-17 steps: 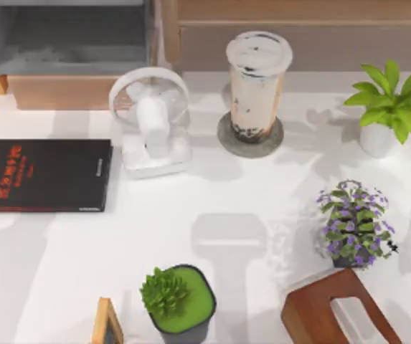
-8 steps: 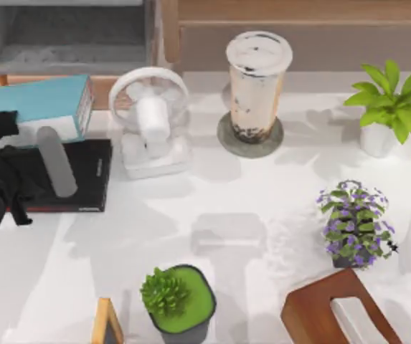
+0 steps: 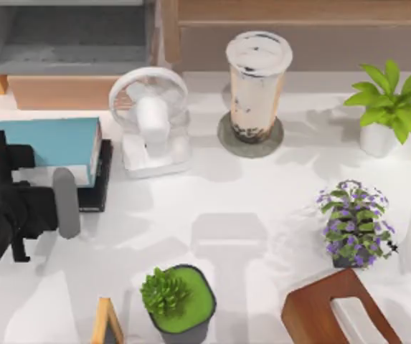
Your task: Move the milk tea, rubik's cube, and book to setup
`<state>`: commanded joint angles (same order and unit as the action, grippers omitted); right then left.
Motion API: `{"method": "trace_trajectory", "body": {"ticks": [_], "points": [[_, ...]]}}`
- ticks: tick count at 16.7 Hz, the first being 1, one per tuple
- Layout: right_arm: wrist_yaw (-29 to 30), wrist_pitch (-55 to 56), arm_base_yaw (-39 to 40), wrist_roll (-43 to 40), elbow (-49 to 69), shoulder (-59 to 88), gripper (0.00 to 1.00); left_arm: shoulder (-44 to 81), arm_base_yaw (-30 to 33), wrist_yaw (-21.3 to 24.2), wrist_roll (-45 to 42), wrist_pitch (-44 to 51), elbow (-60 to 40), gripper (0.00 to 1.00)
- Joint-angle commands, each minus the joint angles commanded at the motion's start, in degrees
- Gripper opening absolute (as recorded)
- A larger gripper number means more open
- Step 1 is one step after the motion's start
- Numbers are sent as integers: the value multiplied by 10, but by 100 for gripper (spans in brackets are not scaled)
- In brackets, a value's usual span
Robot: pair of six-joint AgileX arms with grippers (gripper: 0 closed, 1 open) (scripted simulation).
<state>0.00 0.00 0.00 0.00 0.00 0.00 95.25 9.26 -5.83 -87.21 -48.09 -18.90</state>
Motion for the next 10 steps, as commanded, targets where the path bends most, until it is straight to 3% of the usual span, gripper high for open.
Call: {"method": "trace_trajectory", "body": {"ticks": [9, 10], "points": [[0, 0, 0, 0, 0, 0, 100, 22, 0, 3, 1, -3, -4, 0], [0, 0, 0, 0, 0, 0, 100, 22, 0, 3, 1, -3, -4, 8]]}}
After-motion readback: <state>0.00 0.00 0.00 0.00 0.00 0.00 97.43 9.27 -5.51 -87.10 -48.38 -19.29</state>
